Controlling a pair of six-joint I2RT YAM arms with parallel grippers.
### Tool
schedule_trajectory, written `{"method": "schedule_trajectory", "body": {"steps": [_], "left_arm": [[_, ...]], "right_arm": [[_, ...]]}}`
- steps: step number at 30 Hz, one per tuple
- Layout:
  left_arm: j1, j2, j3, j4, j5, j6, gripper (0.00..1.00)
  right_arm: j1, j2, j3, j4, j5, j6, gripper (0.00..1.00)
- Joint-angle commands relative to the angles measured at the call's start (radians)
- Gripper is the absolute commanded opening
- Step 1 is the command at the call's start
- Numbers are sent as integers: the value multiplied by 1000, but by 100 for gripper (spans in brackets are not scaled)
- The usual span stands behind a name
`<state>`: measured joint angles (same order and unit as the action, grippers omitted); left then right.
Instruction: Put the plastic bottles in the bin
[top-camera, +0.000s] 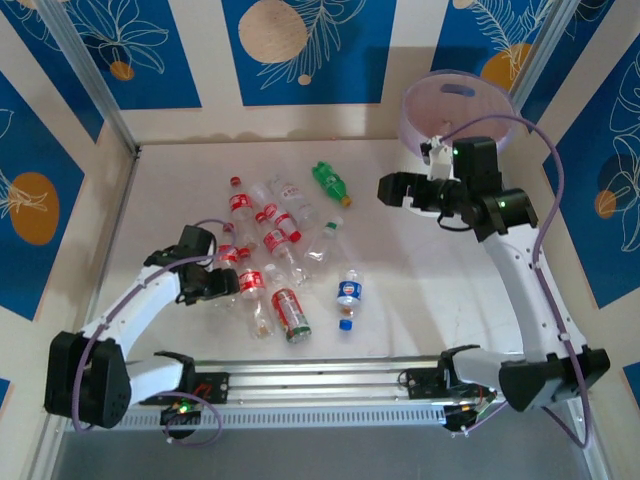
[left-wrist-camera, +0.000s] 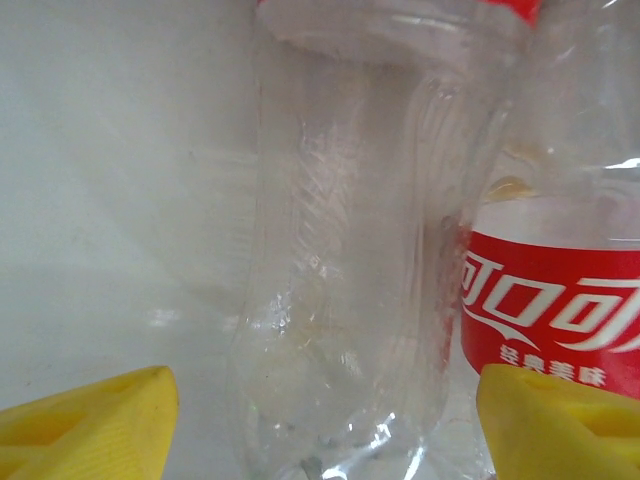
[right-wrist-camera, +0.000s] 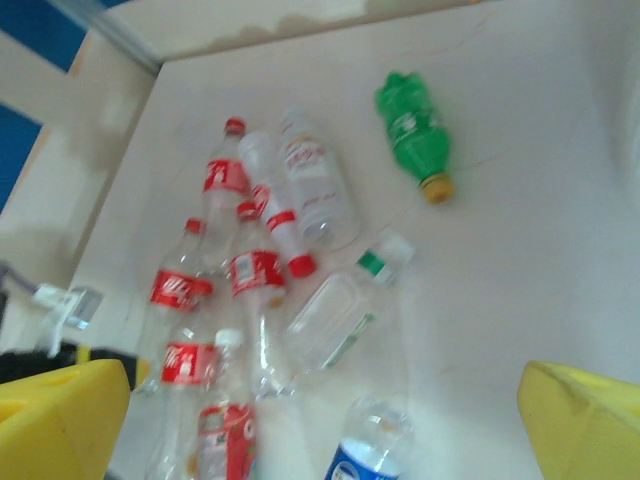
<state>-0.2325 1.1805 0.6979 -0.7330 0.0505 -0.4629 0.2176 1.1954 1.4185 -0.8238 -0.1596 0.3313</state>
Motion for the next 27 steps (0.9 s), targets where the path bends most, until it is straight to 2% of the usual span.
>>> {"method": "schedule_trajectory", "body": {"steps": [1, 7, 15, 22, 27], "left_arm": [[-7, 32, -18, 44, 20, -3, 77], [-7, 96, -20, 83, -16, -6, 71], [-7, 160, -40, 146, -28, -11, 64], [-7, 165, -39, 163, -39, -10, 54], [-6, 139, -2, 119, -62, 12, 51]], "right_arm": [[21, -55, -71, 42, -93, 40, 100], [27, -95, -174, 83, -99, 85, 100], [27, -99, -185, 67, -68, 76, 100], [26, -109, -197, 62, -52, 78, 100], [26, -124, -199, 57, -49, 79, 100]]}}
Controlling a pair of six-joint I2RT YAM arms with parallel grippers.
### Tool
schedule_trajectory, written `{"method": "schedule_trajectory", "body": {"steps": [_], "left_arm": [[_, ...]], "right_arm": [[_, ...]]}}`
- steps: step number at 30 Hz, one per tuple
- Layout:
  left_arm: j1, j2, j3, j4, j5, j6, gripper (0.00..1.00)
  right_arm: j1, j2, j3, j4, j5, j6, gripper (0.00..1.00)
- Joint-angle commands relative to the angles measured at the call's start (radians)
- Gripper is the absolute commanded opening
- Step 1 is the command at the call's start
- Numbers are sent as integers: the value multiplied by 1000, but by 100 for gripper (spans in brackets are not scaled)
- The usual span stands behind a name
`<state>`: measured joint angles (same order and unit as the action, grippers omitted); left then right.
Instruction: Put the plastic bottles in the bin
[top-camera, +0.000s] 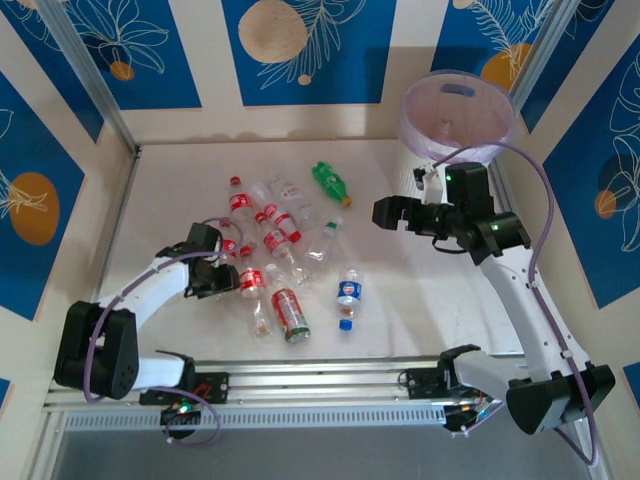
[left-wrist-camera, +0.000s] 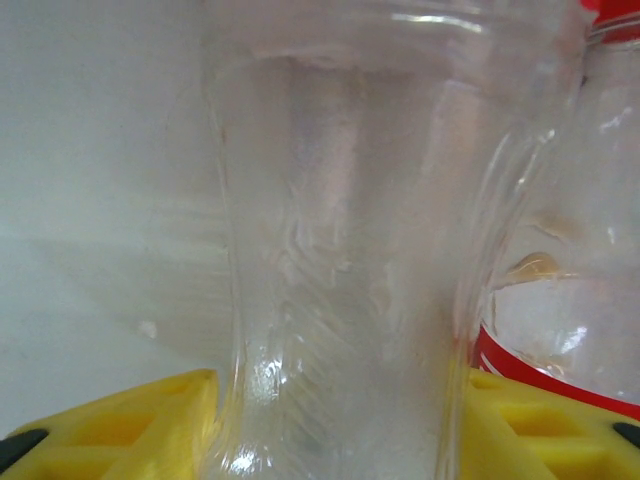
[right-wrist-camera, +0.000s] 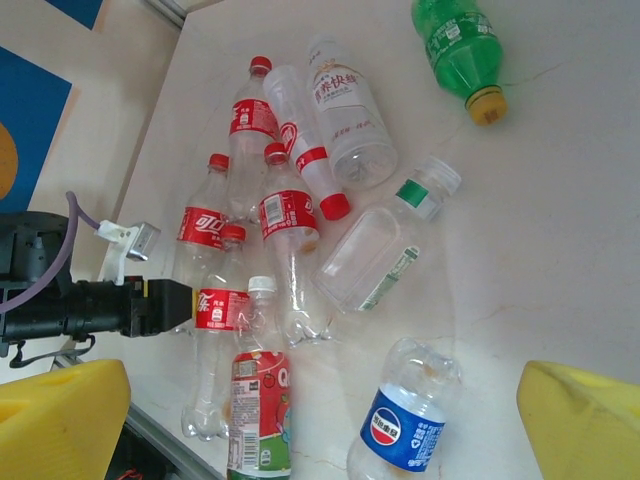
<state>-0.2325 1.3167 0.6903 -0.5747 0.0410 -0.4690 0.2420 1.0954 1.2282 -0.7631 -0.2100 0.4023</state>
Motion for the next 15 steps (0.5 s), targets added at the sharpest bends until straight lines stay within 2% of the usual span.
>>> {"method": "schedule_trajectory", "body": {"steps": [1, 8, 12, 15], "left_arm": [[-7, -11, 22, -57, -60, 24, 51], [-7, -124, 156, -171, -84, 49, 51], [-12, -171, 201, -153, 4, 33, 52], [-57, -183, 220, -102, 67, 15, 52]], "right_arm": [[2, -28, -7, -8, 7, 7, 100], [12, -33, -12, 2, 9, 23, 100], [67, -10, -27, 81, -11, 75, 99], [135, 39, -27, 152, -16, 122, 99]]}}
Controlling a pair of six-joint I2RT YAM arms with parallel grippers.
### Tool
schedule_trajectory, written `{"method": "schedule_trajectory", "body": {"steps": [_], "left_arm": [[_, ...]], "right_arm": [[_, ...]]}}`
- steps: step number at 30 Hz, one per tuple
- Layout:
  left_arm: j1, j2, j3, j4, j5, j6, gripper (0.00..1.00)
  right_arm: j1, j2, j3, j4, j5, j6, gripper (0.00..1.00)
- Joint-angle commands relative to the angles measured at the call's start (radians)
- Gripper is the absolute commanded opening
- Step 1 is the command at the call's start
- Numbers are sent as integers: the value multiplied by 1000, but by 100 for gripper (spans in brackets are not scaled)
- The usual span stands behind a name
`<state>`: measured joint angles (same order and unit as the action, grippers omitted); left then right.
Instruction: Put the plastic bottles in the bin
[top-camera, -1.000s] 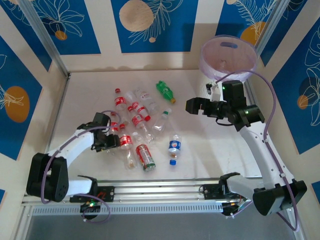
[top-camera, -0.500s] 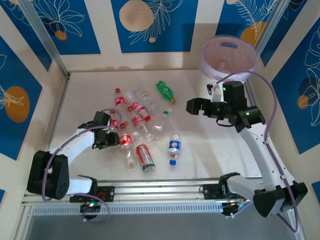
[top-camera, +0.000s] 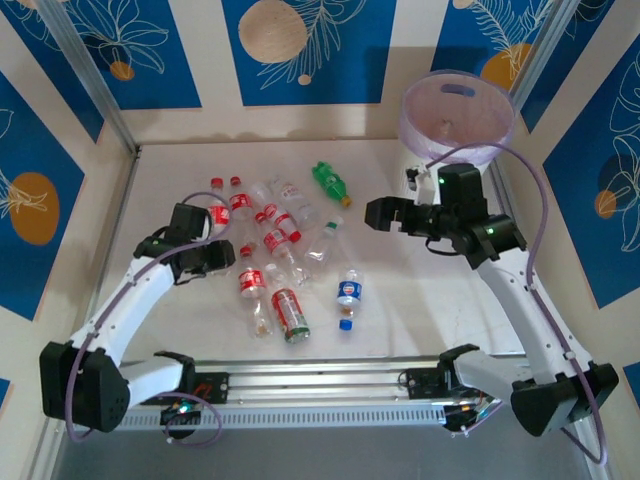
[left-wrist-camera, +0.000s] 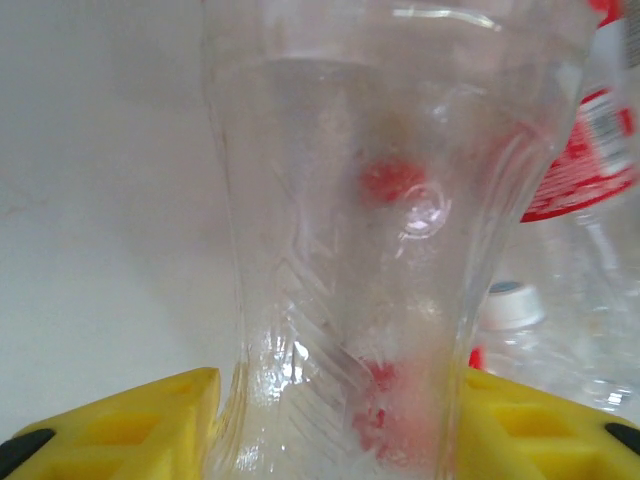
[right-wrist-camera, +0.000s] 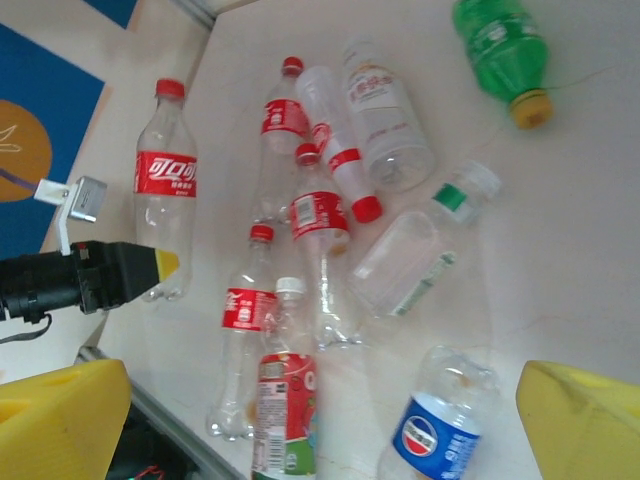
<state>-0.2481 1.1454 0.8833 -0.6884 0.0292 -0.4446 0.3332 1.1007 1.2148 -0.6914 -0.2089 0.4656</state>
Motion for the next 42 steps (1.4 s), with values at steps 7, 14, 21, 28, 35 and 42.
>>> {"method": "schedule_trajectory", "body": {"steps": [7, 14, 21, 28, 35, 42], "left_arm": [[-217, 9, 24, 284, 264, -77, 52], [-333, 84, 36, 416, 351, -68, 53], [-376, 134, 47, 475, 377, -72, 53], [-378, 156, 77, 476, 377, -64, 52], [-377, 165, 85, 457, 361, -57, 56], [-377, 166, 78, 475, 357, -60, 98]], "right_arm": [[186, 221, 37, 233, -27, 161, 98], [211, 383, 122, 315, -70, 184, 95], [196, 493, 168, 347, -112, 199, 94], [191, 578, 222, 316, -127, 190, 83], [188, 575, 224, 306, -123, 178, 63], [182, 567, 232, 287, -101, 158, 61]]}}
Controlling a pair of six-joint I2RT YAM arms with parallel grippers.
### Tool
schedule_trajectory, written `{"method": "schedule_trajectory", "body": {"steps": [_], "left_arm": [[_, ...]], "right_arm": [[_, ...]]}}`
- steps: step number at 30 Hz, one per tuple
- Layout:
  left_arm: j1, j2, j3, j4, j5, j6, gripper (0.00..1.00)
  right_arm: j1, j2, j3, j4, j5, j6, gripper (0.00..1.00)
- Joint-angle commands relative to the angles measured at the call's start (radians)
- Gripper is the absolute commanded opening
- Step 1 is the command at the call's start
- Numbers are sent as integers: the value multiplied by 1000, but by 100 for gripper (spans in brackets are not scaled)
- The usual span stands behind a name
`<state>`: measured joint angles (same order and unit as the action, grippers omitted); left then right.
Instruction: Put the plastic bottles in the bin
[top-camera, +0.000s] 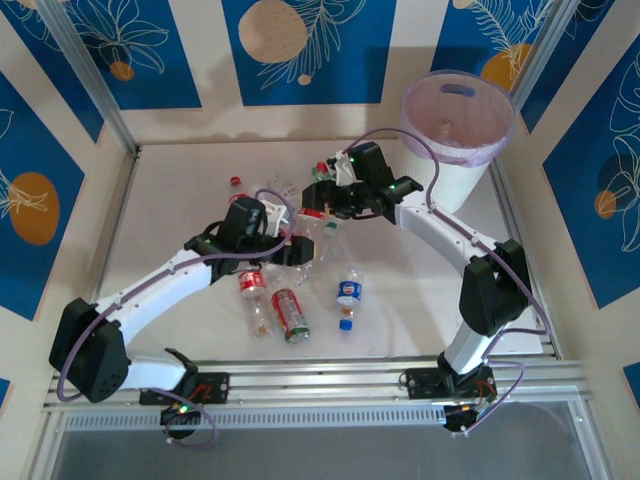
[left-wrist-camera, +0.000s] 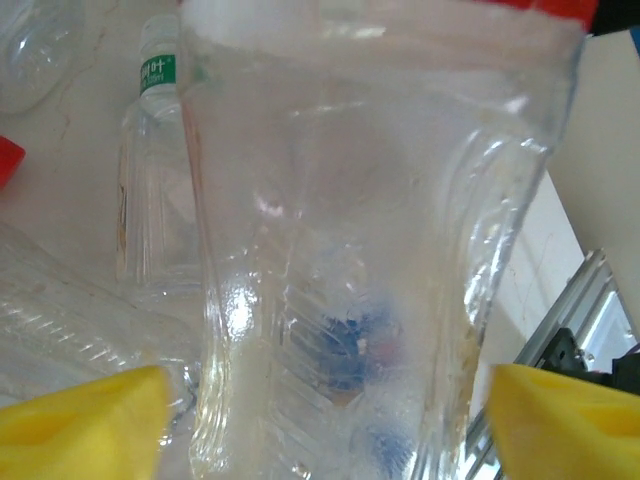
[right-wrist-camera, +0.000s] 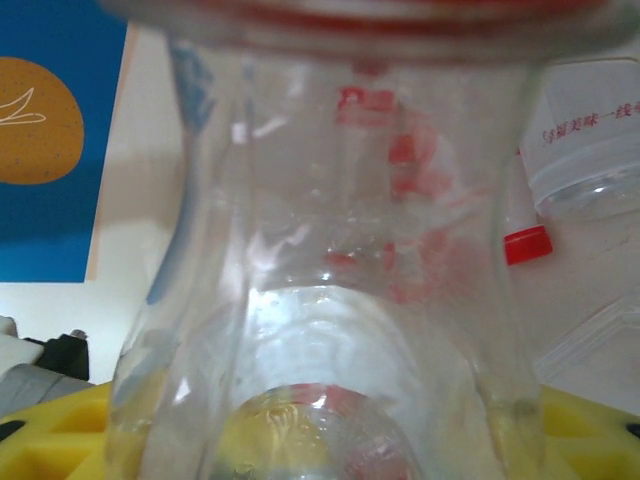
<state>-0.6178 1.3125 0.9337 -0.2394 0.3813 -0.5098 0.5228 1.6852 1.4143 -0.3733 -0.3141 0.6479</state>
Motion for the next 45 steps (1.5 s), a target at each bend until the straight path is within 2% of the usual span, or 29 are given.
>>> {"method": "schedule_trajectory", "body": {"steps": [1, 6, 11, 17, 25, 32, 36, 42, 45], "left_arm": [[-7, -4, 27, 28, 9, 6, 100], [-6, -63, -9, 21, 16, 15, 100], [9, -149, -36, -75, -47, 37, 100], [68, -229, -71, -173, -139, -11, 100], [160, -313, -133, -239, -194, -73, 100], [181, -353, -167, -340, -287, -80, 100], [184, -364, -194, -320, -281, -99, 100], [185, -346, -193, -349, -310, -96, 100], [186, -346, -194, -363, -324, -92, 100]], "right_arm": [[-9, -18, 35, -35, 8, -29, 60], [-19, -40, 64, -65, 58, -80, 56], [-39, -64, 151, -143, 145, -182, 53], [-58, -105, 303, -247, 290, -321, 53], [-118, -224, 376, -177, 437, -476, 52], [-243, -268, 513, -199, 517, -524, 50], [-325, -286, 507, -130, 590, -549, 50], [-503, -217, 565, -93, 618, -523, 49], [-540, -178, 577, -59, 658, -551, 48]]}}
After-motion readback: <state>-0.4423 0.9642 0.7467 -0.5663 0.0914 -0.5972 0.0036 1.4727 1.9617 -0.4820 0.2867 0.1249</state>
